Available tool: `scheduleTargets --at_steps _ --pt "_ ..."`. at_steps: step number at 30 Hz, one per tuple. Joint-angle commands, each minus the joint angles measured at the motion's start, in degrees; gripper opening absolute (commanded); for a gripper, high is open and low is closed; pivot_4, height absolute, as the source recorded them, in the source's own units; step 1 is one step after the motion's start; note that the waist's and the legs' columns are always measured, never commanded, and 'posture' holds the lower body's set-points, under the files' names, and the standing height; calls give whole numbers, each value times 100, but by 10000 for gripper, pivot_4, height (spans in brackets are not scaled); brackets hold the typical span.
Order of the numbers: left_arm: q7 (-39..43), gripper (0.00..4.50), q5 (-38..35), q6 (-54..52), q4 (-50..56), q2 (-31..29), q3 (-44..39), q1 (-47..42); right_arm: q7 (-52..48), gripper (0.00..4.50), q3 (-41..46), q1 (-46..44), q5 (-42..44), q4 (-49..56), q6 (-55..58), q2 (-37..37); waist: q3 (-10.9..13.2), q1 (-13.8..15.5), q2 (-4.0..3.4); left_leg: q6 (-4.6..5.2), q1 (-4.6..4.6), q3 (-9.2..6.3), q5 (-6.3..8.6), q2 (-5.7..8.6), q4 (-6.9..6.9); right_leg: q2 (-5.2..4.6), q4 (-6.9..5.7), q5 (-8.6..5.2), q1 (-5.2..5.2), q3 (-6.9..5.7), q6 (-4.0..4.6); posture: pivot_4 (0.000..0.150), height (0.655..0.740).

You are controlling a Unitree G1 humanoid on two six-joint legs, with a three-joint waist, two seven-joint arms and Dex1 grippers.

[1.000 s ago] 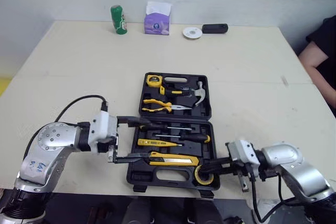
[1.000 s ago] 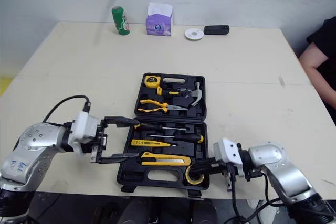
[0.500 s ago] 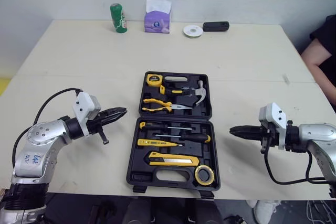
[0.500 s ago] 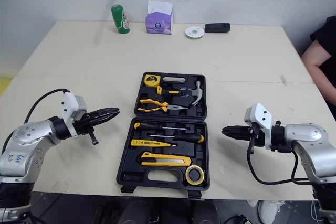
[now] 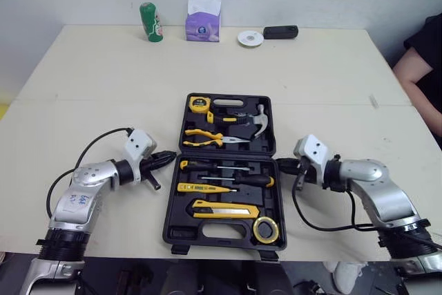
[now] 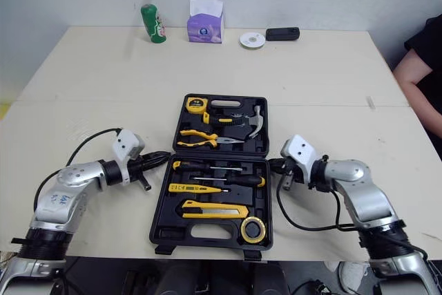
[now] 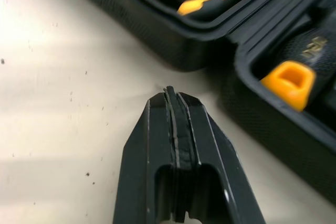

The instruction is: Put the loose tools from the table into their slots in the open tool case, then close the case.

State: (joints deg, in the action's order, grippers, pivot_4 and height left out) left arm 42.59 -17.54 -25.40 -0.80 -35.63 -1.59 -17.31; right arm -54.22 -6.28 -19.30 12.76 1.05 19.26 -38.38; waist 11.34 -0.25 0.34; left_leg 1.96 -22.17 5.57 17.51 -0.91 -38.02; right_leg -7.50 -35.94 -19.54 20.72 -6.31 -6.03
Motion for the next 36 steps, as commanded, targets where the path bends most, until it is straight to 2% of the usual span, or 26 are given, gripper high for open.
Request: scheduleTargets --at_steps 1,5,10,19,27,32,36 --pt "46 258 -109 -87 106 136 4 -195 -18 0 -115 -28 -17 176 -12 118 0 -2 0 0 0 0 0 0 0 0 0 0 0 0 0 1500 7400" --pt "402 258 -8 -55 174 172 356 -199 -52 0 -91 -75 -34 228 40 82 0 3 0 -1 0 0 -1 0 1 1 -3 0 0 -1 0 1500 7400" --pt "347 258 -4 -95 317 367 458 -294 -296 0 6 -80 67 388 227 -162 0 36 0 3 -1 0 -3 4 0 -2 0 1 -3 -1 -2 1500 7400" --pt "349 258 383 46 -43 876 819 -732 -305 0 288 -165 -6 -4 161 -369 0 190 1 20 -13 -9 -12 20 -7 -13 11 9 -8 -9 -16 1500 7400" --pt "390 258 529 -69 -415 981 861 -1008 -306 0 353 -222 -104 -379 -96 -359 0 177 1 26 -14 -10 -15 23 -10 -12 13 12 -13 -14 -22 1500 7400" --pt "166 258 638 -300 -595 644 492 -885 -505 0 554 -191 143 -326 366 -572 0 177 1 26 -12 -12 -16 24 -10 -14 12 13 -15 -14 -23 1500 7400" --pt "326 13588 669 182 -757 109 118 -585 -551 14038 715 58 6 -304 279 -969 0 135 0 25 -13 -11 -16 20 -7 -13 14 12 -12 -13 -22 1500 7400"
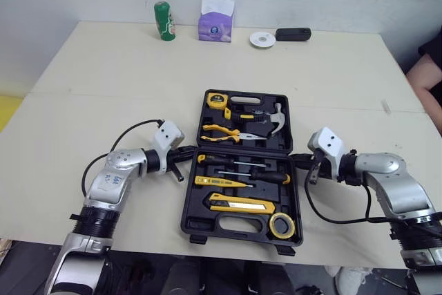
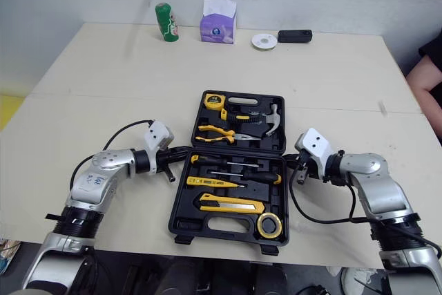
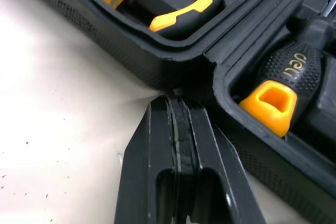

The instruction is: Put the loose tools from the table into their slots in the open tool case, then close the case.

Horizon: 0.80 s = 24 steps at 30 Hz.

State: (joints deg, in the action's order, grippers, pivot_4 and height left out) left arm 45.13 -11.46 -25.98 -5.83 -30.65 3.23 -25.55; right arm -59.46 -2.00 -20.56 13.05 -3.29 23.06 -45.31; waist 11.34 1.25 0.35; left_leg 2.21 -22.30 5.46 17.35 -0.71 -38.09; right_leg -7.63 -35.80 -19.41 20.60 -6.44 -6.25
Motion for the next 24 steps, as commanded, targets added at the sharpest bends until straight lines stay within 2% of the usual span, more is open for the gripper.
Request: scheduleTargets --at_steps 1,5,6,7,8,11,14,19,24 --pt "66 18032 16 316 -304 -498 -509 277 -7 19557 381 229 77 168 38 -310 0 -47 0 -3 2 2 1 -4 3 2 2 -1 1 0 2 1500 7400" --pt "274 37813 -498 243 -287 -860 -1188 134 143 41265 1010 308 633 593 980 -473 5 -146 -5 -11 5 3 -1 -11 6 5 -2 -4 9 4 8 1500 7400" --pt "301 41118 -632 -18 -239 -906 -1242 -29 128 44267 1070 327 760 698 1402 -575 10 -137 -7 -11 5 3 -1 -11 6 4 -5 -4 10 4 8 1500 7400" --pt "295 44610 -685 -310 -178 -966 -1226 -193 115 45000 1122 324 914 793 1824 -666 10 -134 -7 -11 -1 1 -1 -11 5 1 -7 -4 12 2 8 1500 7400" --pt "290 44610 -709 -509 -141 -1015 -1205 -305 122 45000 1154 314 1034 870 2135 -726 11 -112 -5 -10 -1 0 -1 -11 5 0 -6 -4 12 2 8 1500 7400" --pt "264 44610 -1500 -2498 -44 -985 -1285 -1121 321 45000 1094 -205 1401 1051 3459 -903 13 -97 -1 -9 -7 -11 1 -6 3 -4 -4 -4 6 -7 7 1500 7400" --pt "560 44610 -1725 -3956 -56 -1205 -617 -1809 617 45000 1181 -1316 1941 852 5130 -689 16 -132 -3 -6 -21 -11 -1 -3 -3 -2 -10 -3 16 -7 6 1500 7400" --pt "226 44610 -1503 -4865 -509 -959 71 -2768 1259 45000 699 -2542 1885 336 6671 -368 16 -137 -2 -19 -22 -7 -9 -6 10 14 -9 -6 29 -1 11 1500 7400" --pt "-258 44610 -1005 -4539 -1392 -628 331 -3282 1835 45000 308 -3317 1882 -127 6944 47 16 -138 -1 -13 -100 13 -39 13 2 24 -52 -5 127 8 10 1500 7400"
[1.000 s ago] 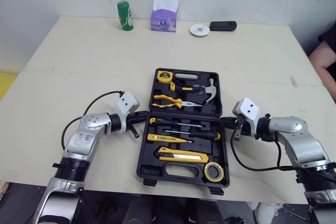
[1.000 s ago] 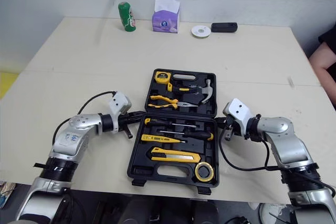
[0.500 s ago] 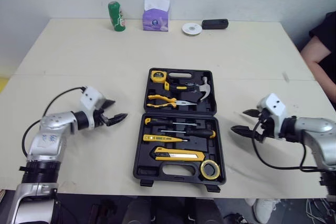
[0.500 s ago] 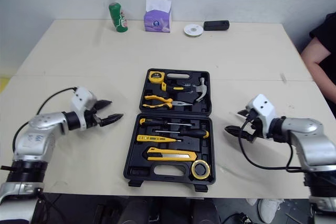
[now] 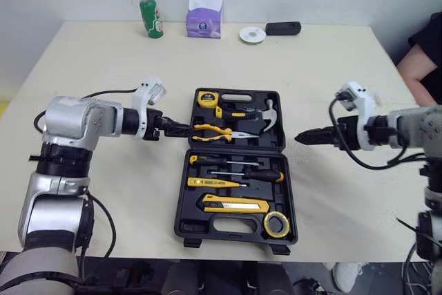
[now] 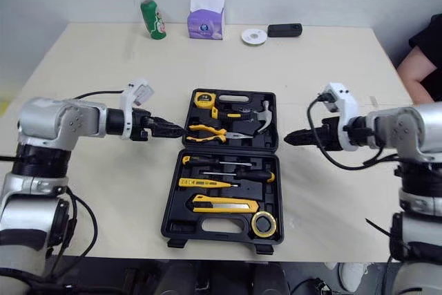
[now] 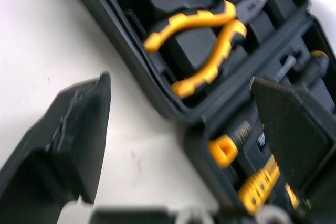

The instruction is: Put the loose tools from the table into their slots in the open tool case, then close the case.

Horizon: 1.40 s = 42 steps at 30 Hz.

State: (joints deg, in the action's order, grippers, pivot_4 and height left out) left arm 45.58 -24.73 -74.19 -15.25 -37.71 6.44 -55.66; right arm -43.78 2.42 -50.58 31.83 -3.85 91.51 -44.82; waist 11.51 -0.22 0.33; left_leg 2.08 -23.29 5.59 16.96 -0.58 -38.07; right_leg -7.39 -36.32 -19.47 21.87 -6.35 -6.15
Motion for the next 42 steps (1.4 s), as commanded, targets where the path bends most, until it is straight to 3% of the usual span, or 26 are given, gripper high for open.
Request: scheduleTargets --at_steps 1,10,22,29,42 --pt "-378 44610 418 407 -671 148 38 -350 360 45000 -233 -391 -74 -140 99 56 1 12 1 0 -1 1 -1 2 -1 0 -7 0 3 0 0 1500 7400" --pt "-329 44610 526 300 -1530 471 28 -851 934 45000 -186 -729 -388 -830 20 525 1 18 3 10 -39 28 -8 14 -6 -6 -46 1 64 -8 -3 1500 7400" --pt "-546 44610 877 576 -1505 616 137 -745 1061 45000 -315 -666 -508 -1050 -206 635 1 -9 3 7 -40 46 -13 12 -7 -3 -58 1 77 -1 -3 1500 7400" --pt "-89 44610 885 294 -1178 412 591 -657 1061 45000 -383 -683 -558 -1115 -228 654 1 -5 3 7 -38 49 -13 13 -7 -3 -60 1 77 1 -3 1500 7400" --pt "-671 44610 991 397 -1499 802 145 -627 1302 45000 -376 -698 -752 -1343 -343 949 -4 1 10 13 -22 52 -17 14 -16 -7 -80 2 69 10 -3 1500 7400"
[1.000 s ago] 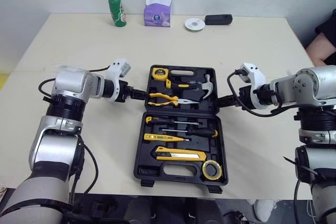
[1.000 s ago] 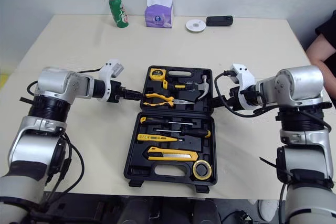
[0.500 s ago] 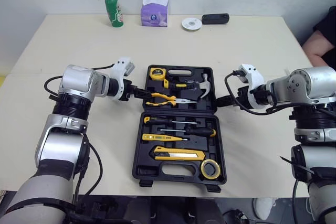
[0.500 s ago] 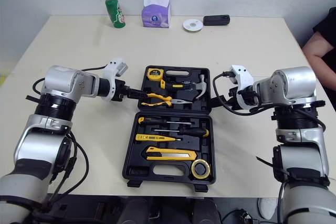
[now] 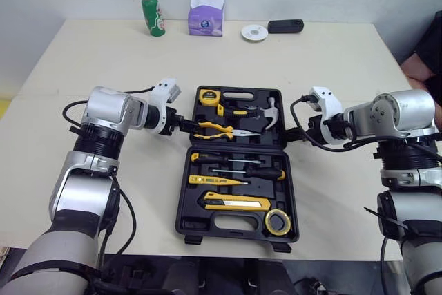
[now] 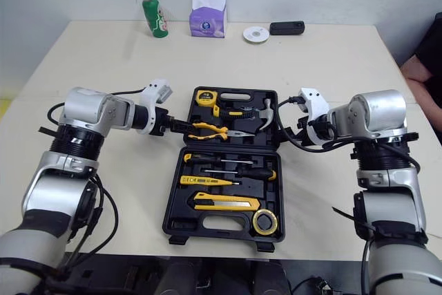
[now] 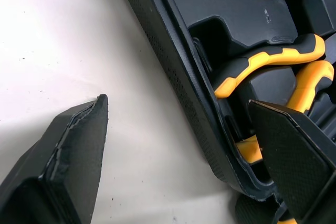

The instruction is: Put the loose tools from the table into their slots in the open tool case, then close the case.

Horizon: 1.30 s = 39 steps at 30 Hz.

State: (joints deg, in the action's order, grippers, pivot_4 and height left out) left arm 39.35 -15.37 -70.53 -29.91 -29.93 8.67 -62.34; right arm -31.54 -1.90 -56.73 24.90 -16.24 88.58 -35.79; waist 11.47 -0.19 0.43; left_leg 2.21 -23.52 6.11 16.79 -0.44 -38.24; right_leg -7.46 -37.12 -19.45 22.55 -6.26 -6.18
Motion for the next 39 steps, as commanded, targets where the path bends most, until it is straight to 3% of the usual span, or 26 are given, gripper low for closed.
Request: scheduleTargets --at_steps 1,17,19,20,22,28,30,39 --pt "-19 44610 50 23 -30 19 -48 45 96 45000 40 -103 -99 -162 -77 69 -1 -5 1 0 3 1 0 0 0 0 -2 0 -1 2 0 1500 7400" --pt "-28 44610 175 33 -55 150 123 9 195 45000 9 -204 -296 -506 -231 295 -19 -16 31 -3 27 18 -2 -1 -3 -3 -27 0 -6 25 0 1500 7400" --pt "-18 45000 178 38 -30 166 140 48 188 40122 3 -183 -306 -499 -228 306 -19 -12 31 -4 27 18 -2 -1 -3 -4 -27 0 -6 25 0 1500 7400" --pt "0 40665 174 17 5 171 159 72 186 36397 5 -170 -306 -485 -208 315 -19 -9 31 -3 27 18 -2 -1 -3 -4 -27 0 -6 25 0 1500 7400" --pt "43 36896 164 -30 75 176 204 106 174 28922 9 -153 -287 -447 -141 331 -19 -1 31 -4 27 18 -2 -1 -3 -4 -28 0 -6 24 0 1500 7400" --pt "237 10100 99 -148 182 247 308 122 432 510 338 -202 -364 -478 -125 565 -36 -6 52 -3 28 18 -2 4 -2 -7 -27 0 -7 25 0 1500 7400" --pt "239 5106 65 -147 207 278 238 127 511 0 462 -195 -345 -398 -54 635 -42 -6 58 -3 30 17 -2 2 -2 -7 -28 0 -9 25 0 1500 7400" --pt "-84 3925 -76 413 317 543 -559 148 952 0 1346 153 -267 507 -660 1133 -42 -18 59 -6 31 16 -7 0 -2 -7 -31 0 -8 29 1 1500 7400"
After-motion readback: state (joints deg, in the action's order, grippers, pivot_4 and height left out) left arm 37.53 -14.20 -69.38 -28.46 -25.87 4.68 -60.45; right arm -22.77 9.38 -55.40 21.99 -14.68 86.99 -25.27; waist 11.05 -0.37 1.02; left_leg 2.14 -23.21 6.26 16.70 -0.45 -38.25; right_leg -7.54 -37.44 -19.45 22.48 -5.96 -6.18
